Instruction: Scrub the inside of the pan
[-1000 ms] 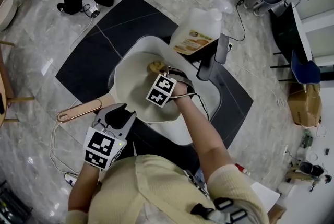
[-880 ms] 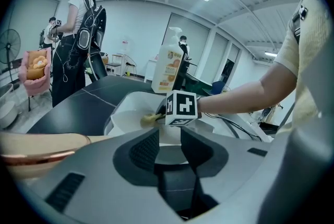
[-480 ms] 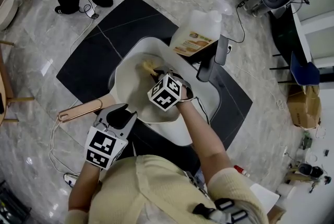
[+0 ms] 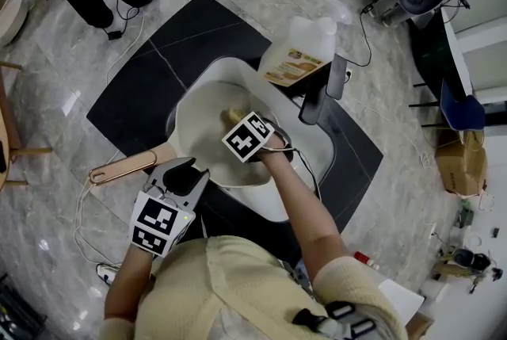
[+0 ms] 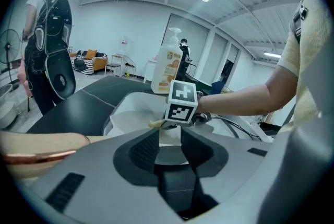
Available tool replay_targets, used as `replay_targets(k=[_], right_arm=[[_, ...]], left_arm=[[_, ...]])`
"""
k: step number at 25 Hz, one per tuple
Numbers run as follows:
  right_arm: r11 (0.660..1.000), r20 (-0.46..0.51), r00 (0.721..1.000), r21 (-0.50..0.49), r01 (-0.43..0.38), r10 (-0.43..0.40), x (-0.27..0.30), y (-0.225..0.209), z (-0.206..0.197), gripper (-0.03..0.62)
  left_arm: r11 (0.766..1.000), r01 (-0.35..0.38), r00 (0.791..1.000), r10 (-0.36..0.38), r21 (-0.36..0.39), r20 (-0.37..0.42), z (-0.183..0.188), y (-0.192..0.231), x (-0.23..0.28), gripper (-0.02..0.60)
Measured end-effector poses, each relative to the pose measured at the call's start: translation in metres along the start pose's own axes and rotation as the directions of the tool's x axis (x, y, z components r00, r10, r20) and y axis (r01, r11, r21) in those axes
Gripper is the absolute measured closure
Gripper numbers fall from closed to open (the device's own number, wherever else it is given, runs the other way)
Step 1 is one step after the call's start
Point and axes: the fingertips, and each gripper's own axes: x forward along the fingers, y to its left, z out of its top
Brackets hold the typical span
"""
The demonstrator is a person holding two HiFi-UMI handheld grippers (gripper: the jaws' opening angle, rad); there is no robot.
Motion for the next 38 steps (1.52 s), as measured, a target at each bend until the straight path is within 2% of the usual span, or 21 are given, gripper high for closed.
replay_targets(k=[4,7,15,19,27,34,38], right_arm=[[0.998,-0.060,0.997,0.042,-0.041,0.043,0.014,0.008,-0.011,0.539],[0.993,-0.064,0.993,0.069,-0.092,0.097,0.020,0.015,-0.011,0.539],[0.983,0.030,0.983,0.022,-0.184,0.184,0.017,0.038,0.021,0.539],[0.969,0.119,0.962,-0.065,-0.238,0.245,0.007,0.055,0.041,0.539],[0.915,0.171,0.917,-0.256,-0.311,0.359,-0.013,0.089,0.055,0.539],[0.845,0.110,0.881,-0.358,-0.397,0.460,-0.033,0.111,0.044,0.539],[0.794,0.063,0.857,-0.414,-0.445,0.512,-0.041,0.122,0.035,0.539]], left_arm=[[1.000,0.001,1.000,-0.001,0.000,0.001,0.000,0.000,-0.001,0.449],[1.000,0.001,1.000,-0.001,-0.001,0.003,0.000,-0.001,-0.001,0.449],[1.000,0.001,1.000,-0.001,0.003,0.000,0.000,-0.001,0.000,0.449],[1.000,0.001,1.000,-0.001,0.006,0.004,0.000,-0.001,0.000,0.449],[1.000,0.006,1.000,-0.006,0.012,0.001,0.000,-0.002,0.001,0.449],[1.000,0.013,1.000,-0.013,0.016,-0.009,-0.001,-0.001,0.002,0.449],[1.000,0.017,1.000,-0.017,0.019,-0.009,-0.001,-0.003,0.002,0.449]])
